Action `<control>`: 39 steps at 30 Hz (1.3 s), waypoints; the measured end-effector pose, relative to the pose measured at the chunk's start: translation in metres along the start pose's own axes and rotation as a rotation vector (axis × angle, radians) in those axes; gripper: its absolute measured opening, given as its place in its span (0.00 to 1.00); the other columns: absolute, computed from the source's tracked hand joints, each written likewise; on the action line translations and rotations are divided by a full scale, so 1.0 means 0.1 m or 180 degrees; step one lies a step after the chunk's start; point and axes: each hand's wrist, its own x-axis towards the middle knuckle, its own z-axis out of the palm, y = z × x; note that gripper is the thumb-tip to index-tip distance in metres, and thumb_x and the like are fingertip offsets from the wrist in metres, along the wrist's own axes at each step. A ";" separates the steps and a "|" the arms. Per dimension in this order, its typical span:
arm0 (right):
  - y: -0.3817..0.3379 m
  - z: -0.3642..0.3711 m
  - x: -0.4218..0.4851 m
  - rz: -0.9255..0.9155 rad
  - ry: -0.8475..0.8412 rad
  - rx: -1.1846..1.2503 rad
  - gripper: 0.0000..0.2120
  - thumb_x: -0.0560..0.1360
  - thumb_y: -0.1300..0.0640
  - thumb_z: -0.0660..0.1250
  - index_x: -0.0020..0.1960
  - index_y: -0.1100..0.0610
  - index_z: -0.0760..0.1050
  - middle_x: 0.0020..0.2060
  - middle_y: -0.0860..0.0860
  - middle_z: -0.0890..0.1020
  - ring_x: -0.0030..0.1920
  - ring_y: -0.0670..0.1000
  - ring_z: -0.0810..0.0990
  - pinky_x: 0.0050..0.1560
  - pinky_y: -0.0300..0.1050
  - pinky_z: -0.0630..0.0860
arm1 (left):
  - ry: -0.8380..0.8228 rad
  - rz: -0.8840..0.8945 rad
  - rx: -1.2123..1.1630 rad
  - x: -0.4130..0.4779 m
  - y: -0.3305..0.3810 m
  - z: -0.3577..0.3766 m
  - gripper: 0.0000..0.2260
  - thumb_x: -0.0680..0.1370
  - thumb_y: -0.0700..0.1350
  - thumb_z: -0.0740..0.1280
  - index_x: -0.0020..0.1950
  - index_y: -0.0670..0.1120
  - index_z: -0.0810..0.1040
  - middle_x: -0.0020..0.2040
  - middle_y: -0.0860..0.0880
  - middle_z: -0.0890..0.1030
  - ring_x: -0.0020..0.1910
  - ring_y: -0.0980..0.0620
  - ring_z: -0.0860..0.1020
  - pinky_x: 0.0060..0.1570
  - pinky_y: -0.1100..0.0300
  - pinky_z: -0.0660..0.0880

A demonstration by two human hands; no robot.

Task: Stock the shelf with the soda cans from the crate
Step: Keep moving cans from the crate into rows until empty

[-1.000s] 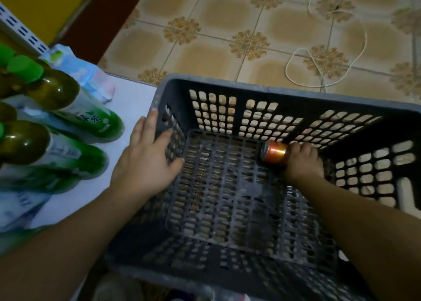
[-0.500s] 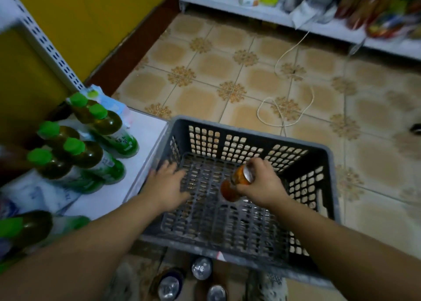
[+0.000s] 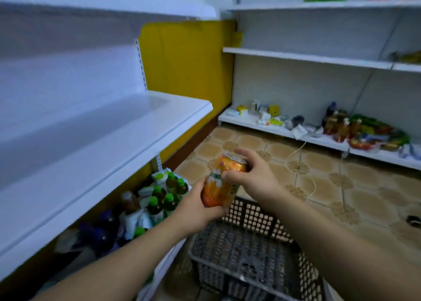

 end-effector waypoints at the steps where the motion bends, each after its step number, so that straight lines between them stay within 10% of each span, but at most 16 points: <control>1: -0.20 0.08 -0.09 -0.0115 0.0090 0.0015 0.33 0.64 0.52 0.79 0.64 0.44 0.69 0.59 0.49 0.75 0.54 0.49 0.78 0.53 0.48 0.80 | 0.0195 0.0095 -0.0081 -0.17 0.16 -0.07 0.38 0.66 0.48 0.79 0.70 0.57 0.63 0.57 0.56 0.78 0.53 0.57 0.78 0.56 0.56 0.77; 6: -1.10 0.53 -0.54 -0.0350 0.0201 0.0038 0.45 0.54 0.35 0.75 0.68 0.48 0.69 0.60 0.51 0.75 0.56 0.53 0.78 0.55 0.55 0.79 | 0.0957 0.0513 -0.0218 -0.90 0.75 -0.44 0.33 0.68 0.43 0.78 0.64 0.59 0.62 0.52 0.61 0.75 0.48 0.62 0.76 0.46 0.64 0.76; 11: -1.57 0.86 -0.96 -0.0554 -0.0923 0.0331 0.26 0.73 0.56 0.72 0.68 0.48 0.67 0.55 0.52 0.76 0.52 0.54 0.80 0.54 0.54 0.79 | 0.1106 0.0456 -0.0752 -1.59 0.84 -0.88 0.25 0.68 0.37 0.76 0.61 0.50 0.70 0.53 0.46 0.81 0.50 0.49 0.81 0.46 0.55 0.81; 20: -1.87 2.02 -1.50 -0.1060 -0.1420 -0.0082 0.33 0.68 0.54 0.76 0.70 0.51 0.67 0.53 0.48 0.77 0.51 0.49 0.79 0.51 0.46 0.79 | 0.1522 0.0146 -0.0772 -2.63 0.43 -1.64 0.27 0.70 0.40 0.75 0.66 0.49 0.68 0.53 0.49 0.81 0.51 0.53 0.82 0.46 0.59 0.79; 27: -1.99 2.93 -1.80 -0.1205 -0.1960 -0.0064 0.27 0.68 0.56 0.77 0.61 0.46 0.68 0.50 0.46 0.79 0.50 0.47 0.80 0.56 0.51 0.79 | 0.1981 -0.0717 0.0609 -3.53 0.00 -2.25 0.37 0.67 0.64 0.72 0.72 0.53 0.66 0.64 0.54 0.75 0.61 0.55 0.75 0.60 0.58 0.73; 34: -1.92 3.57 -1.92 -0.1279 -0.2259 -0.0200 0.28 0.67 0.57 0.77 0.60 0.45 0.66 0.49 0.41 0.76 0.48 0.43 0.77 0.52 0.45 0.75 | 0.1914 -0.2291 0.2345 -4.29 -0.54 -2.75 0.34 0.74 0.70 0.56 0.76 0.56 0.59 0.77 0.53 0.59 0.75 0.50 0.59 0.72 0.46 0.56; 39: -1.83 3.92 -1.91 -0.1448 -0.2269 -0.0264 0.31 0.66 0.56 0.78 0.65 0.47 0.67 0.53 0.43 0.78 0.55 0.49 0.78 0.53 0.45 0.75 | 0.2010 -0.2426 0.2432 -4.41 -0.85 -2.86 0.33 0.76 0.70 0.51 0.78 0.59 0.50 0.79 0.55 0.46 0.78 0.53 0.44 0.74 0.41 0.40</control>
